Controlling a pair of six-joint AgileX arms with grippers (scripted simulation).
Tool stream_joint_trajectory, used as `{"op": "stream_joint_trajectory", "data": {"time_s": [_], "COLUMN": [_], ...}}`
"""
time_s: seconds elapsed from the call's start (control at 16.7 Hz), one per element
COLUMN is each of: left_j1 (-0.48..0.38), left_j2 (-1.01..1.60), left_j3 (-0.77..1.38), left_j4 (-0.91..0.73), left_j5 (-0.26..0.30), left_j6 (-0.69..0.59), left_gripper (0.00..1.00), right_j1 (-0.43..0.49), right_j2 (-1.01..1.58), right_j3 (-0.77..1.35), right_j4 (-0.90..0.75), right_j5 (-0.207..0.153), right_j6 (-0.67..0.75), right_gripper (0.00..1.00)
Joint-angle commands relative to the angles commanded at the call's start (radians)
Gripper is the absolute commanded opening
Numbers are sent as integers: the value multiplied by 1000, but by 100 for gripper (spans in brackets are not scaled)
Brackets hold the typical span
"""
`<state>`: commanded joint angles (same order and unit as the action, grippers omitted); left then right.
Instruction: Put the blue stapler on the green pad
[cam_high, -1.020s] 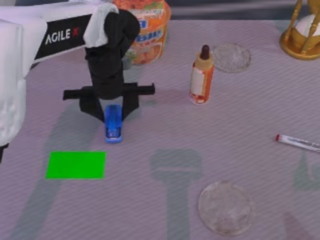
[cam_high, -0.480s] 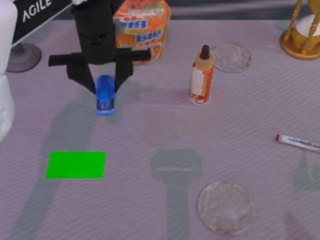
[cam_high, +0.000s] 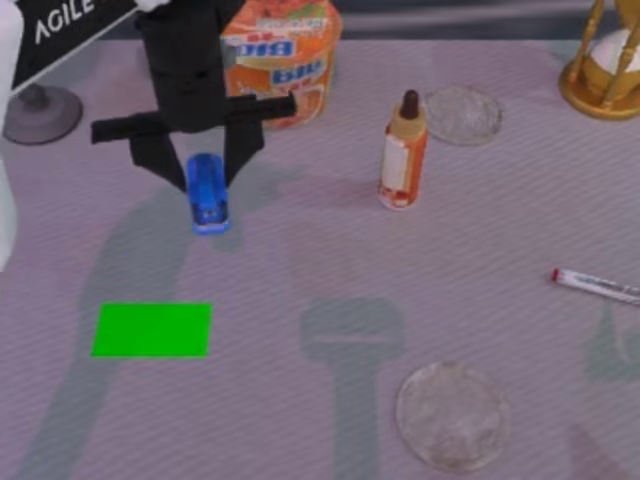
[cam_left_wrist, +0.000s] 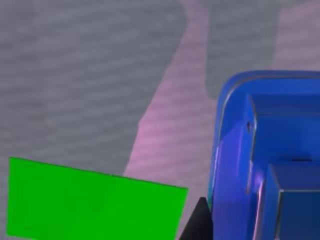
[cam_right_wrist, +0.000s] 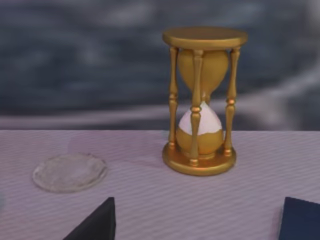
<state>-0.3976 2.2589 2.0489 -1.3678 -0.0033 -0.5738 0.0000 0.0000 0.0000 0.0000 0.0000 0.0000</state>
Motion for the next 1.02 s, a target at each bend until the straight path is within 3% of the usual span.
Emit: {"op": "stream_joint_trajectory", "data": {"time_s": [0.24, 0.72, 1.02], "left_j1": [23, 80, 105], "left_j2": [-90, -337, -462], "left_j3": [-130, -501, -655], "left_j4": [39, 146, 208], "left_j5": [0, -2, -2], "left_j6": [-269, -1021, -1266], "left_gripper": [0, 0, 0], "right_j1": [0, 0, 0], "right_j2": [0, 0, 0], "right_j3": [0, 0, 0], "right_j4": [0, 0, 0], "right_j5": [0, 0, 0], "right_j6": [0, 0, 0], "right_gripper": [100, 100, 100]}}
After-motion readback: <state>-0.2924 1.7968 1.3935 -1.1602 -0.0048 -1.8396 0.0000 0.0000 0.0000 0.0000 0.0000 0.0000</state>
